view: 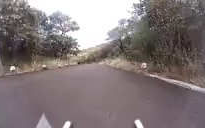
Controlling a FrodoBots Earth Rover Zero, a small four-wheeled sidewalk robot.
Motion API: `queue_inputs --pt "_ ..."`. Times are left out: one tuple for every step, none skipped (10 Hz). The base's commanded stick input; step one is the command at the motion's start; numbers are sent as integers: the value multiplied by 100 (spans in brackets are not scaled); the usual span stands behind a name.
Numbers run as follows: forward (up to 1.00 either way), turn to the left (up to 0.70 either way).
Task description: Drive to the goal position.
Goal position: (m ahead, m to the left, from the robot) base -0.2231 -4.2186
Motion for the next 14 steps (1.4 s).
queue_inputs --pt "50 0" --pt "50 0" --pt "50 0" --pt "50 0" --pt "50 0" --pt "50 0" --pt "50 0" --pt "50 0" --pt "50 0" --pt "50 0" --pt "50 0" --pt "50 0" --pt "50 0" --pt "50 0"
